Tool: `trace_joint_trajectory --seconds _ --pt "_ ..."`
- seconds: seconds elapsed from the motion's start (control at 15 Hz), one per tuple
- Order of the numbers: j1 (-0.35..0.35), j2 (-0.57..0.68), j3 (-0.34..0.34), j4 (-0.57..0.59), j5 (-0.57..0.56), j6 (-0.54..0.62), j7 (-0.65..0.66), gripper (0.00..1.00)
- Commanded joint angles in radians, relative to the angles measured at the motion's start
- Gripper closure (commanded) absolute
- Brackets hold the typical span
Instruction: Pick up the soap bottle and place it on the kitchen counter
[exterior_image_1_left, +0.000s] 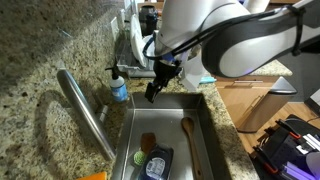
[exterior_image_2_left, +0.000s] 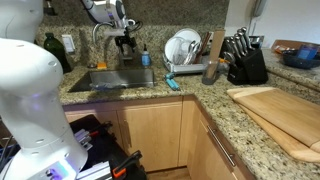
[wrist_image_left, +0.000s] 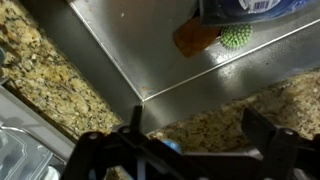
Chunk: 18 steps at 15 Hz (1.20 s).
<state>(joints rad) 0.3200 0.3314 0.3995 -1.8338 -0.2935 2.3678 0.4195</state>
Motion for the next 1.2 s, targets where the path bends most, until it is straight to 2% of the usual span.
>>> trace_joint_trajectory --seconds 0.0,0.07,0.13,0.2,0.33,0.53,0.6,0.67,0.73,0.87,1.13 --pt "0.057 -0.004 -0.065 0.011 0.034 0.002 -0.020 0.00" --pt "0.058 -0.003 -0.065 0.012 0.035 0.002 -0.020 0.00" --pt "0.079 0.027 -0.100 0.019 -0.017 0.062 0.039 0.00" --pt "0.099 0.081 -0.141 0.042 -0.058 0.191 0.097 0.00" --pt "0.141 0.173 -0.208 0.105 -0.094 0.352 0.129 0.00" --pt "0.228 0.306 -0.324 0.211 -0.081 0.572 0.168 0.00" --pt "0.216 0.354 -0.320 0.259 -0.112 0.608 0.212 0.00" --pt "0.235 0.385 -0.346 0.296 -0.101 0.629 0.221 0.00" --pt "0.207 0.307 -0.310 0.192 -0.089 0.595 0.188 0.00" --pt "0.223 0.369 -0.330 0.259 -0.090 0.622 0.201 0.00" --pt "0.240 0.440 -0.370 0.315 -0.111 0.649 0.204 0.00"
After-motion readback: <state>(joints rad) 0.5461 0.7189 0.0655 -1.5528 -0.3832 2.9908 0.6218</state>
